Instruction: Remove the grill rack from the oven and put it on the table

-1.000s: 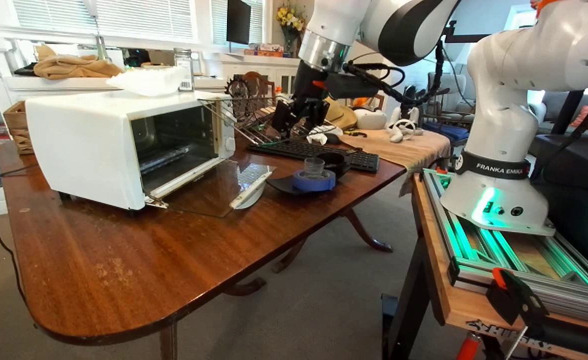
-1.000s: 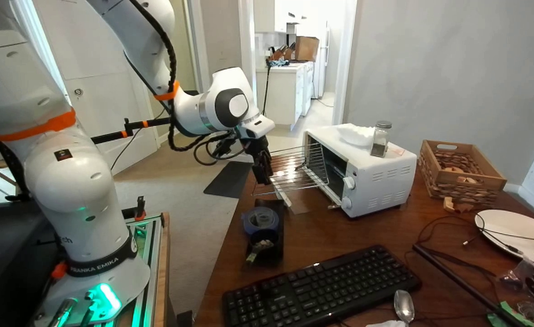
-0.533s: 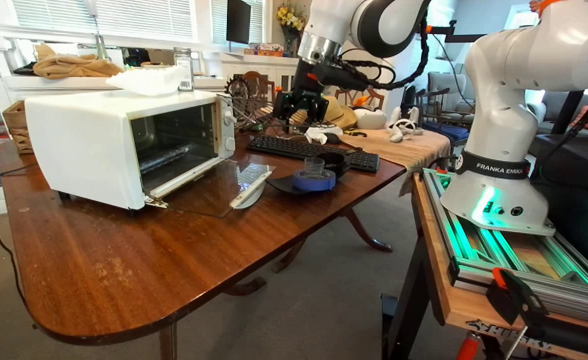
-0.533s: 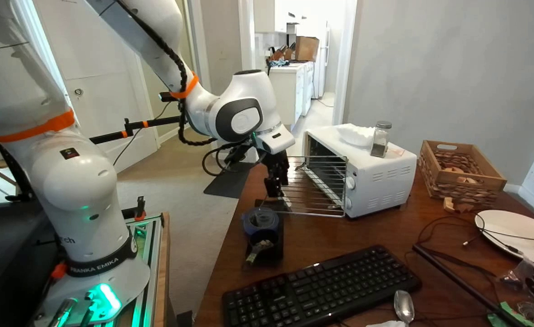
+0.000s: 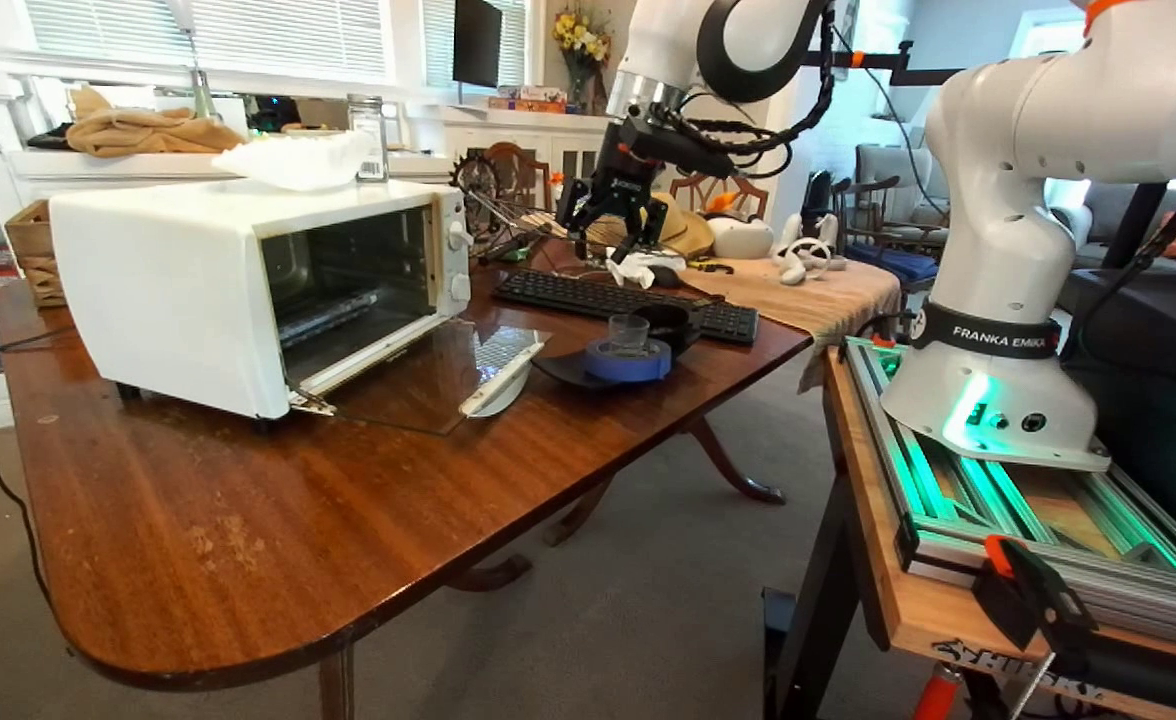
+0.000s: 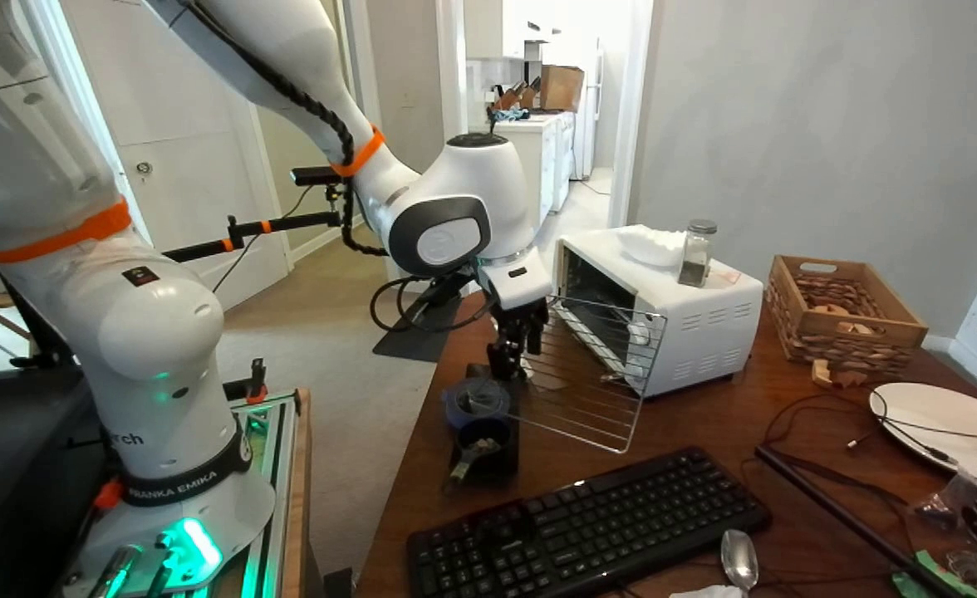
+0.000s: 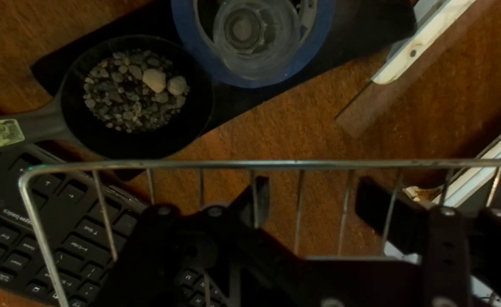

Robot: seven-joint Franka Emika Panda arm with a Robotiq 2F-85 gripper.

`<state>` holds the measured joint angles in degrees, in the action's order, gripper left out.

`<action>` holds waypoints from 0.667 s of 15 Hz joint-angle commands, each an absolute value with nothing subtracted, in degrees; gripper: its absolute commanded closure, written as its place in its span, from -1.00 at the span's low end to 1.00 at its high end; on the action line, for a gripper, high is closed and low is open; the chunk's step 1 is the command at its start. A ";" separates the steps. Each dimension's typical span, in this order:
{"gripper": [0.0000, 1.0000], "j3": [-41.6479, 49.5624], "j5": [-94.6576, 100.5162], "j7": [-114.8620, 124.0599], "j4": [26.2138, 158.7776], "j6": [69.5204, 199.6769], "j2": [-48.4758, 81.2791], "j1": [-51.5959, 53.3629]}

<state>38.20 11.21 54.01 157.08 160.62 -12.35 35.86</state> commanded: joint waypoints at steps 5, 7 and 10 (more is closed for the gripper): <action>0.35 25.09 0.93 47.87 156.13 159.34 -9.49 24.08; 0.35 18.09 -0.03 50.08 154.90 157.81 -7.57 14.72; 0.35 11.47 -1.11 52.58 155.10 156.34 -7.18 3.99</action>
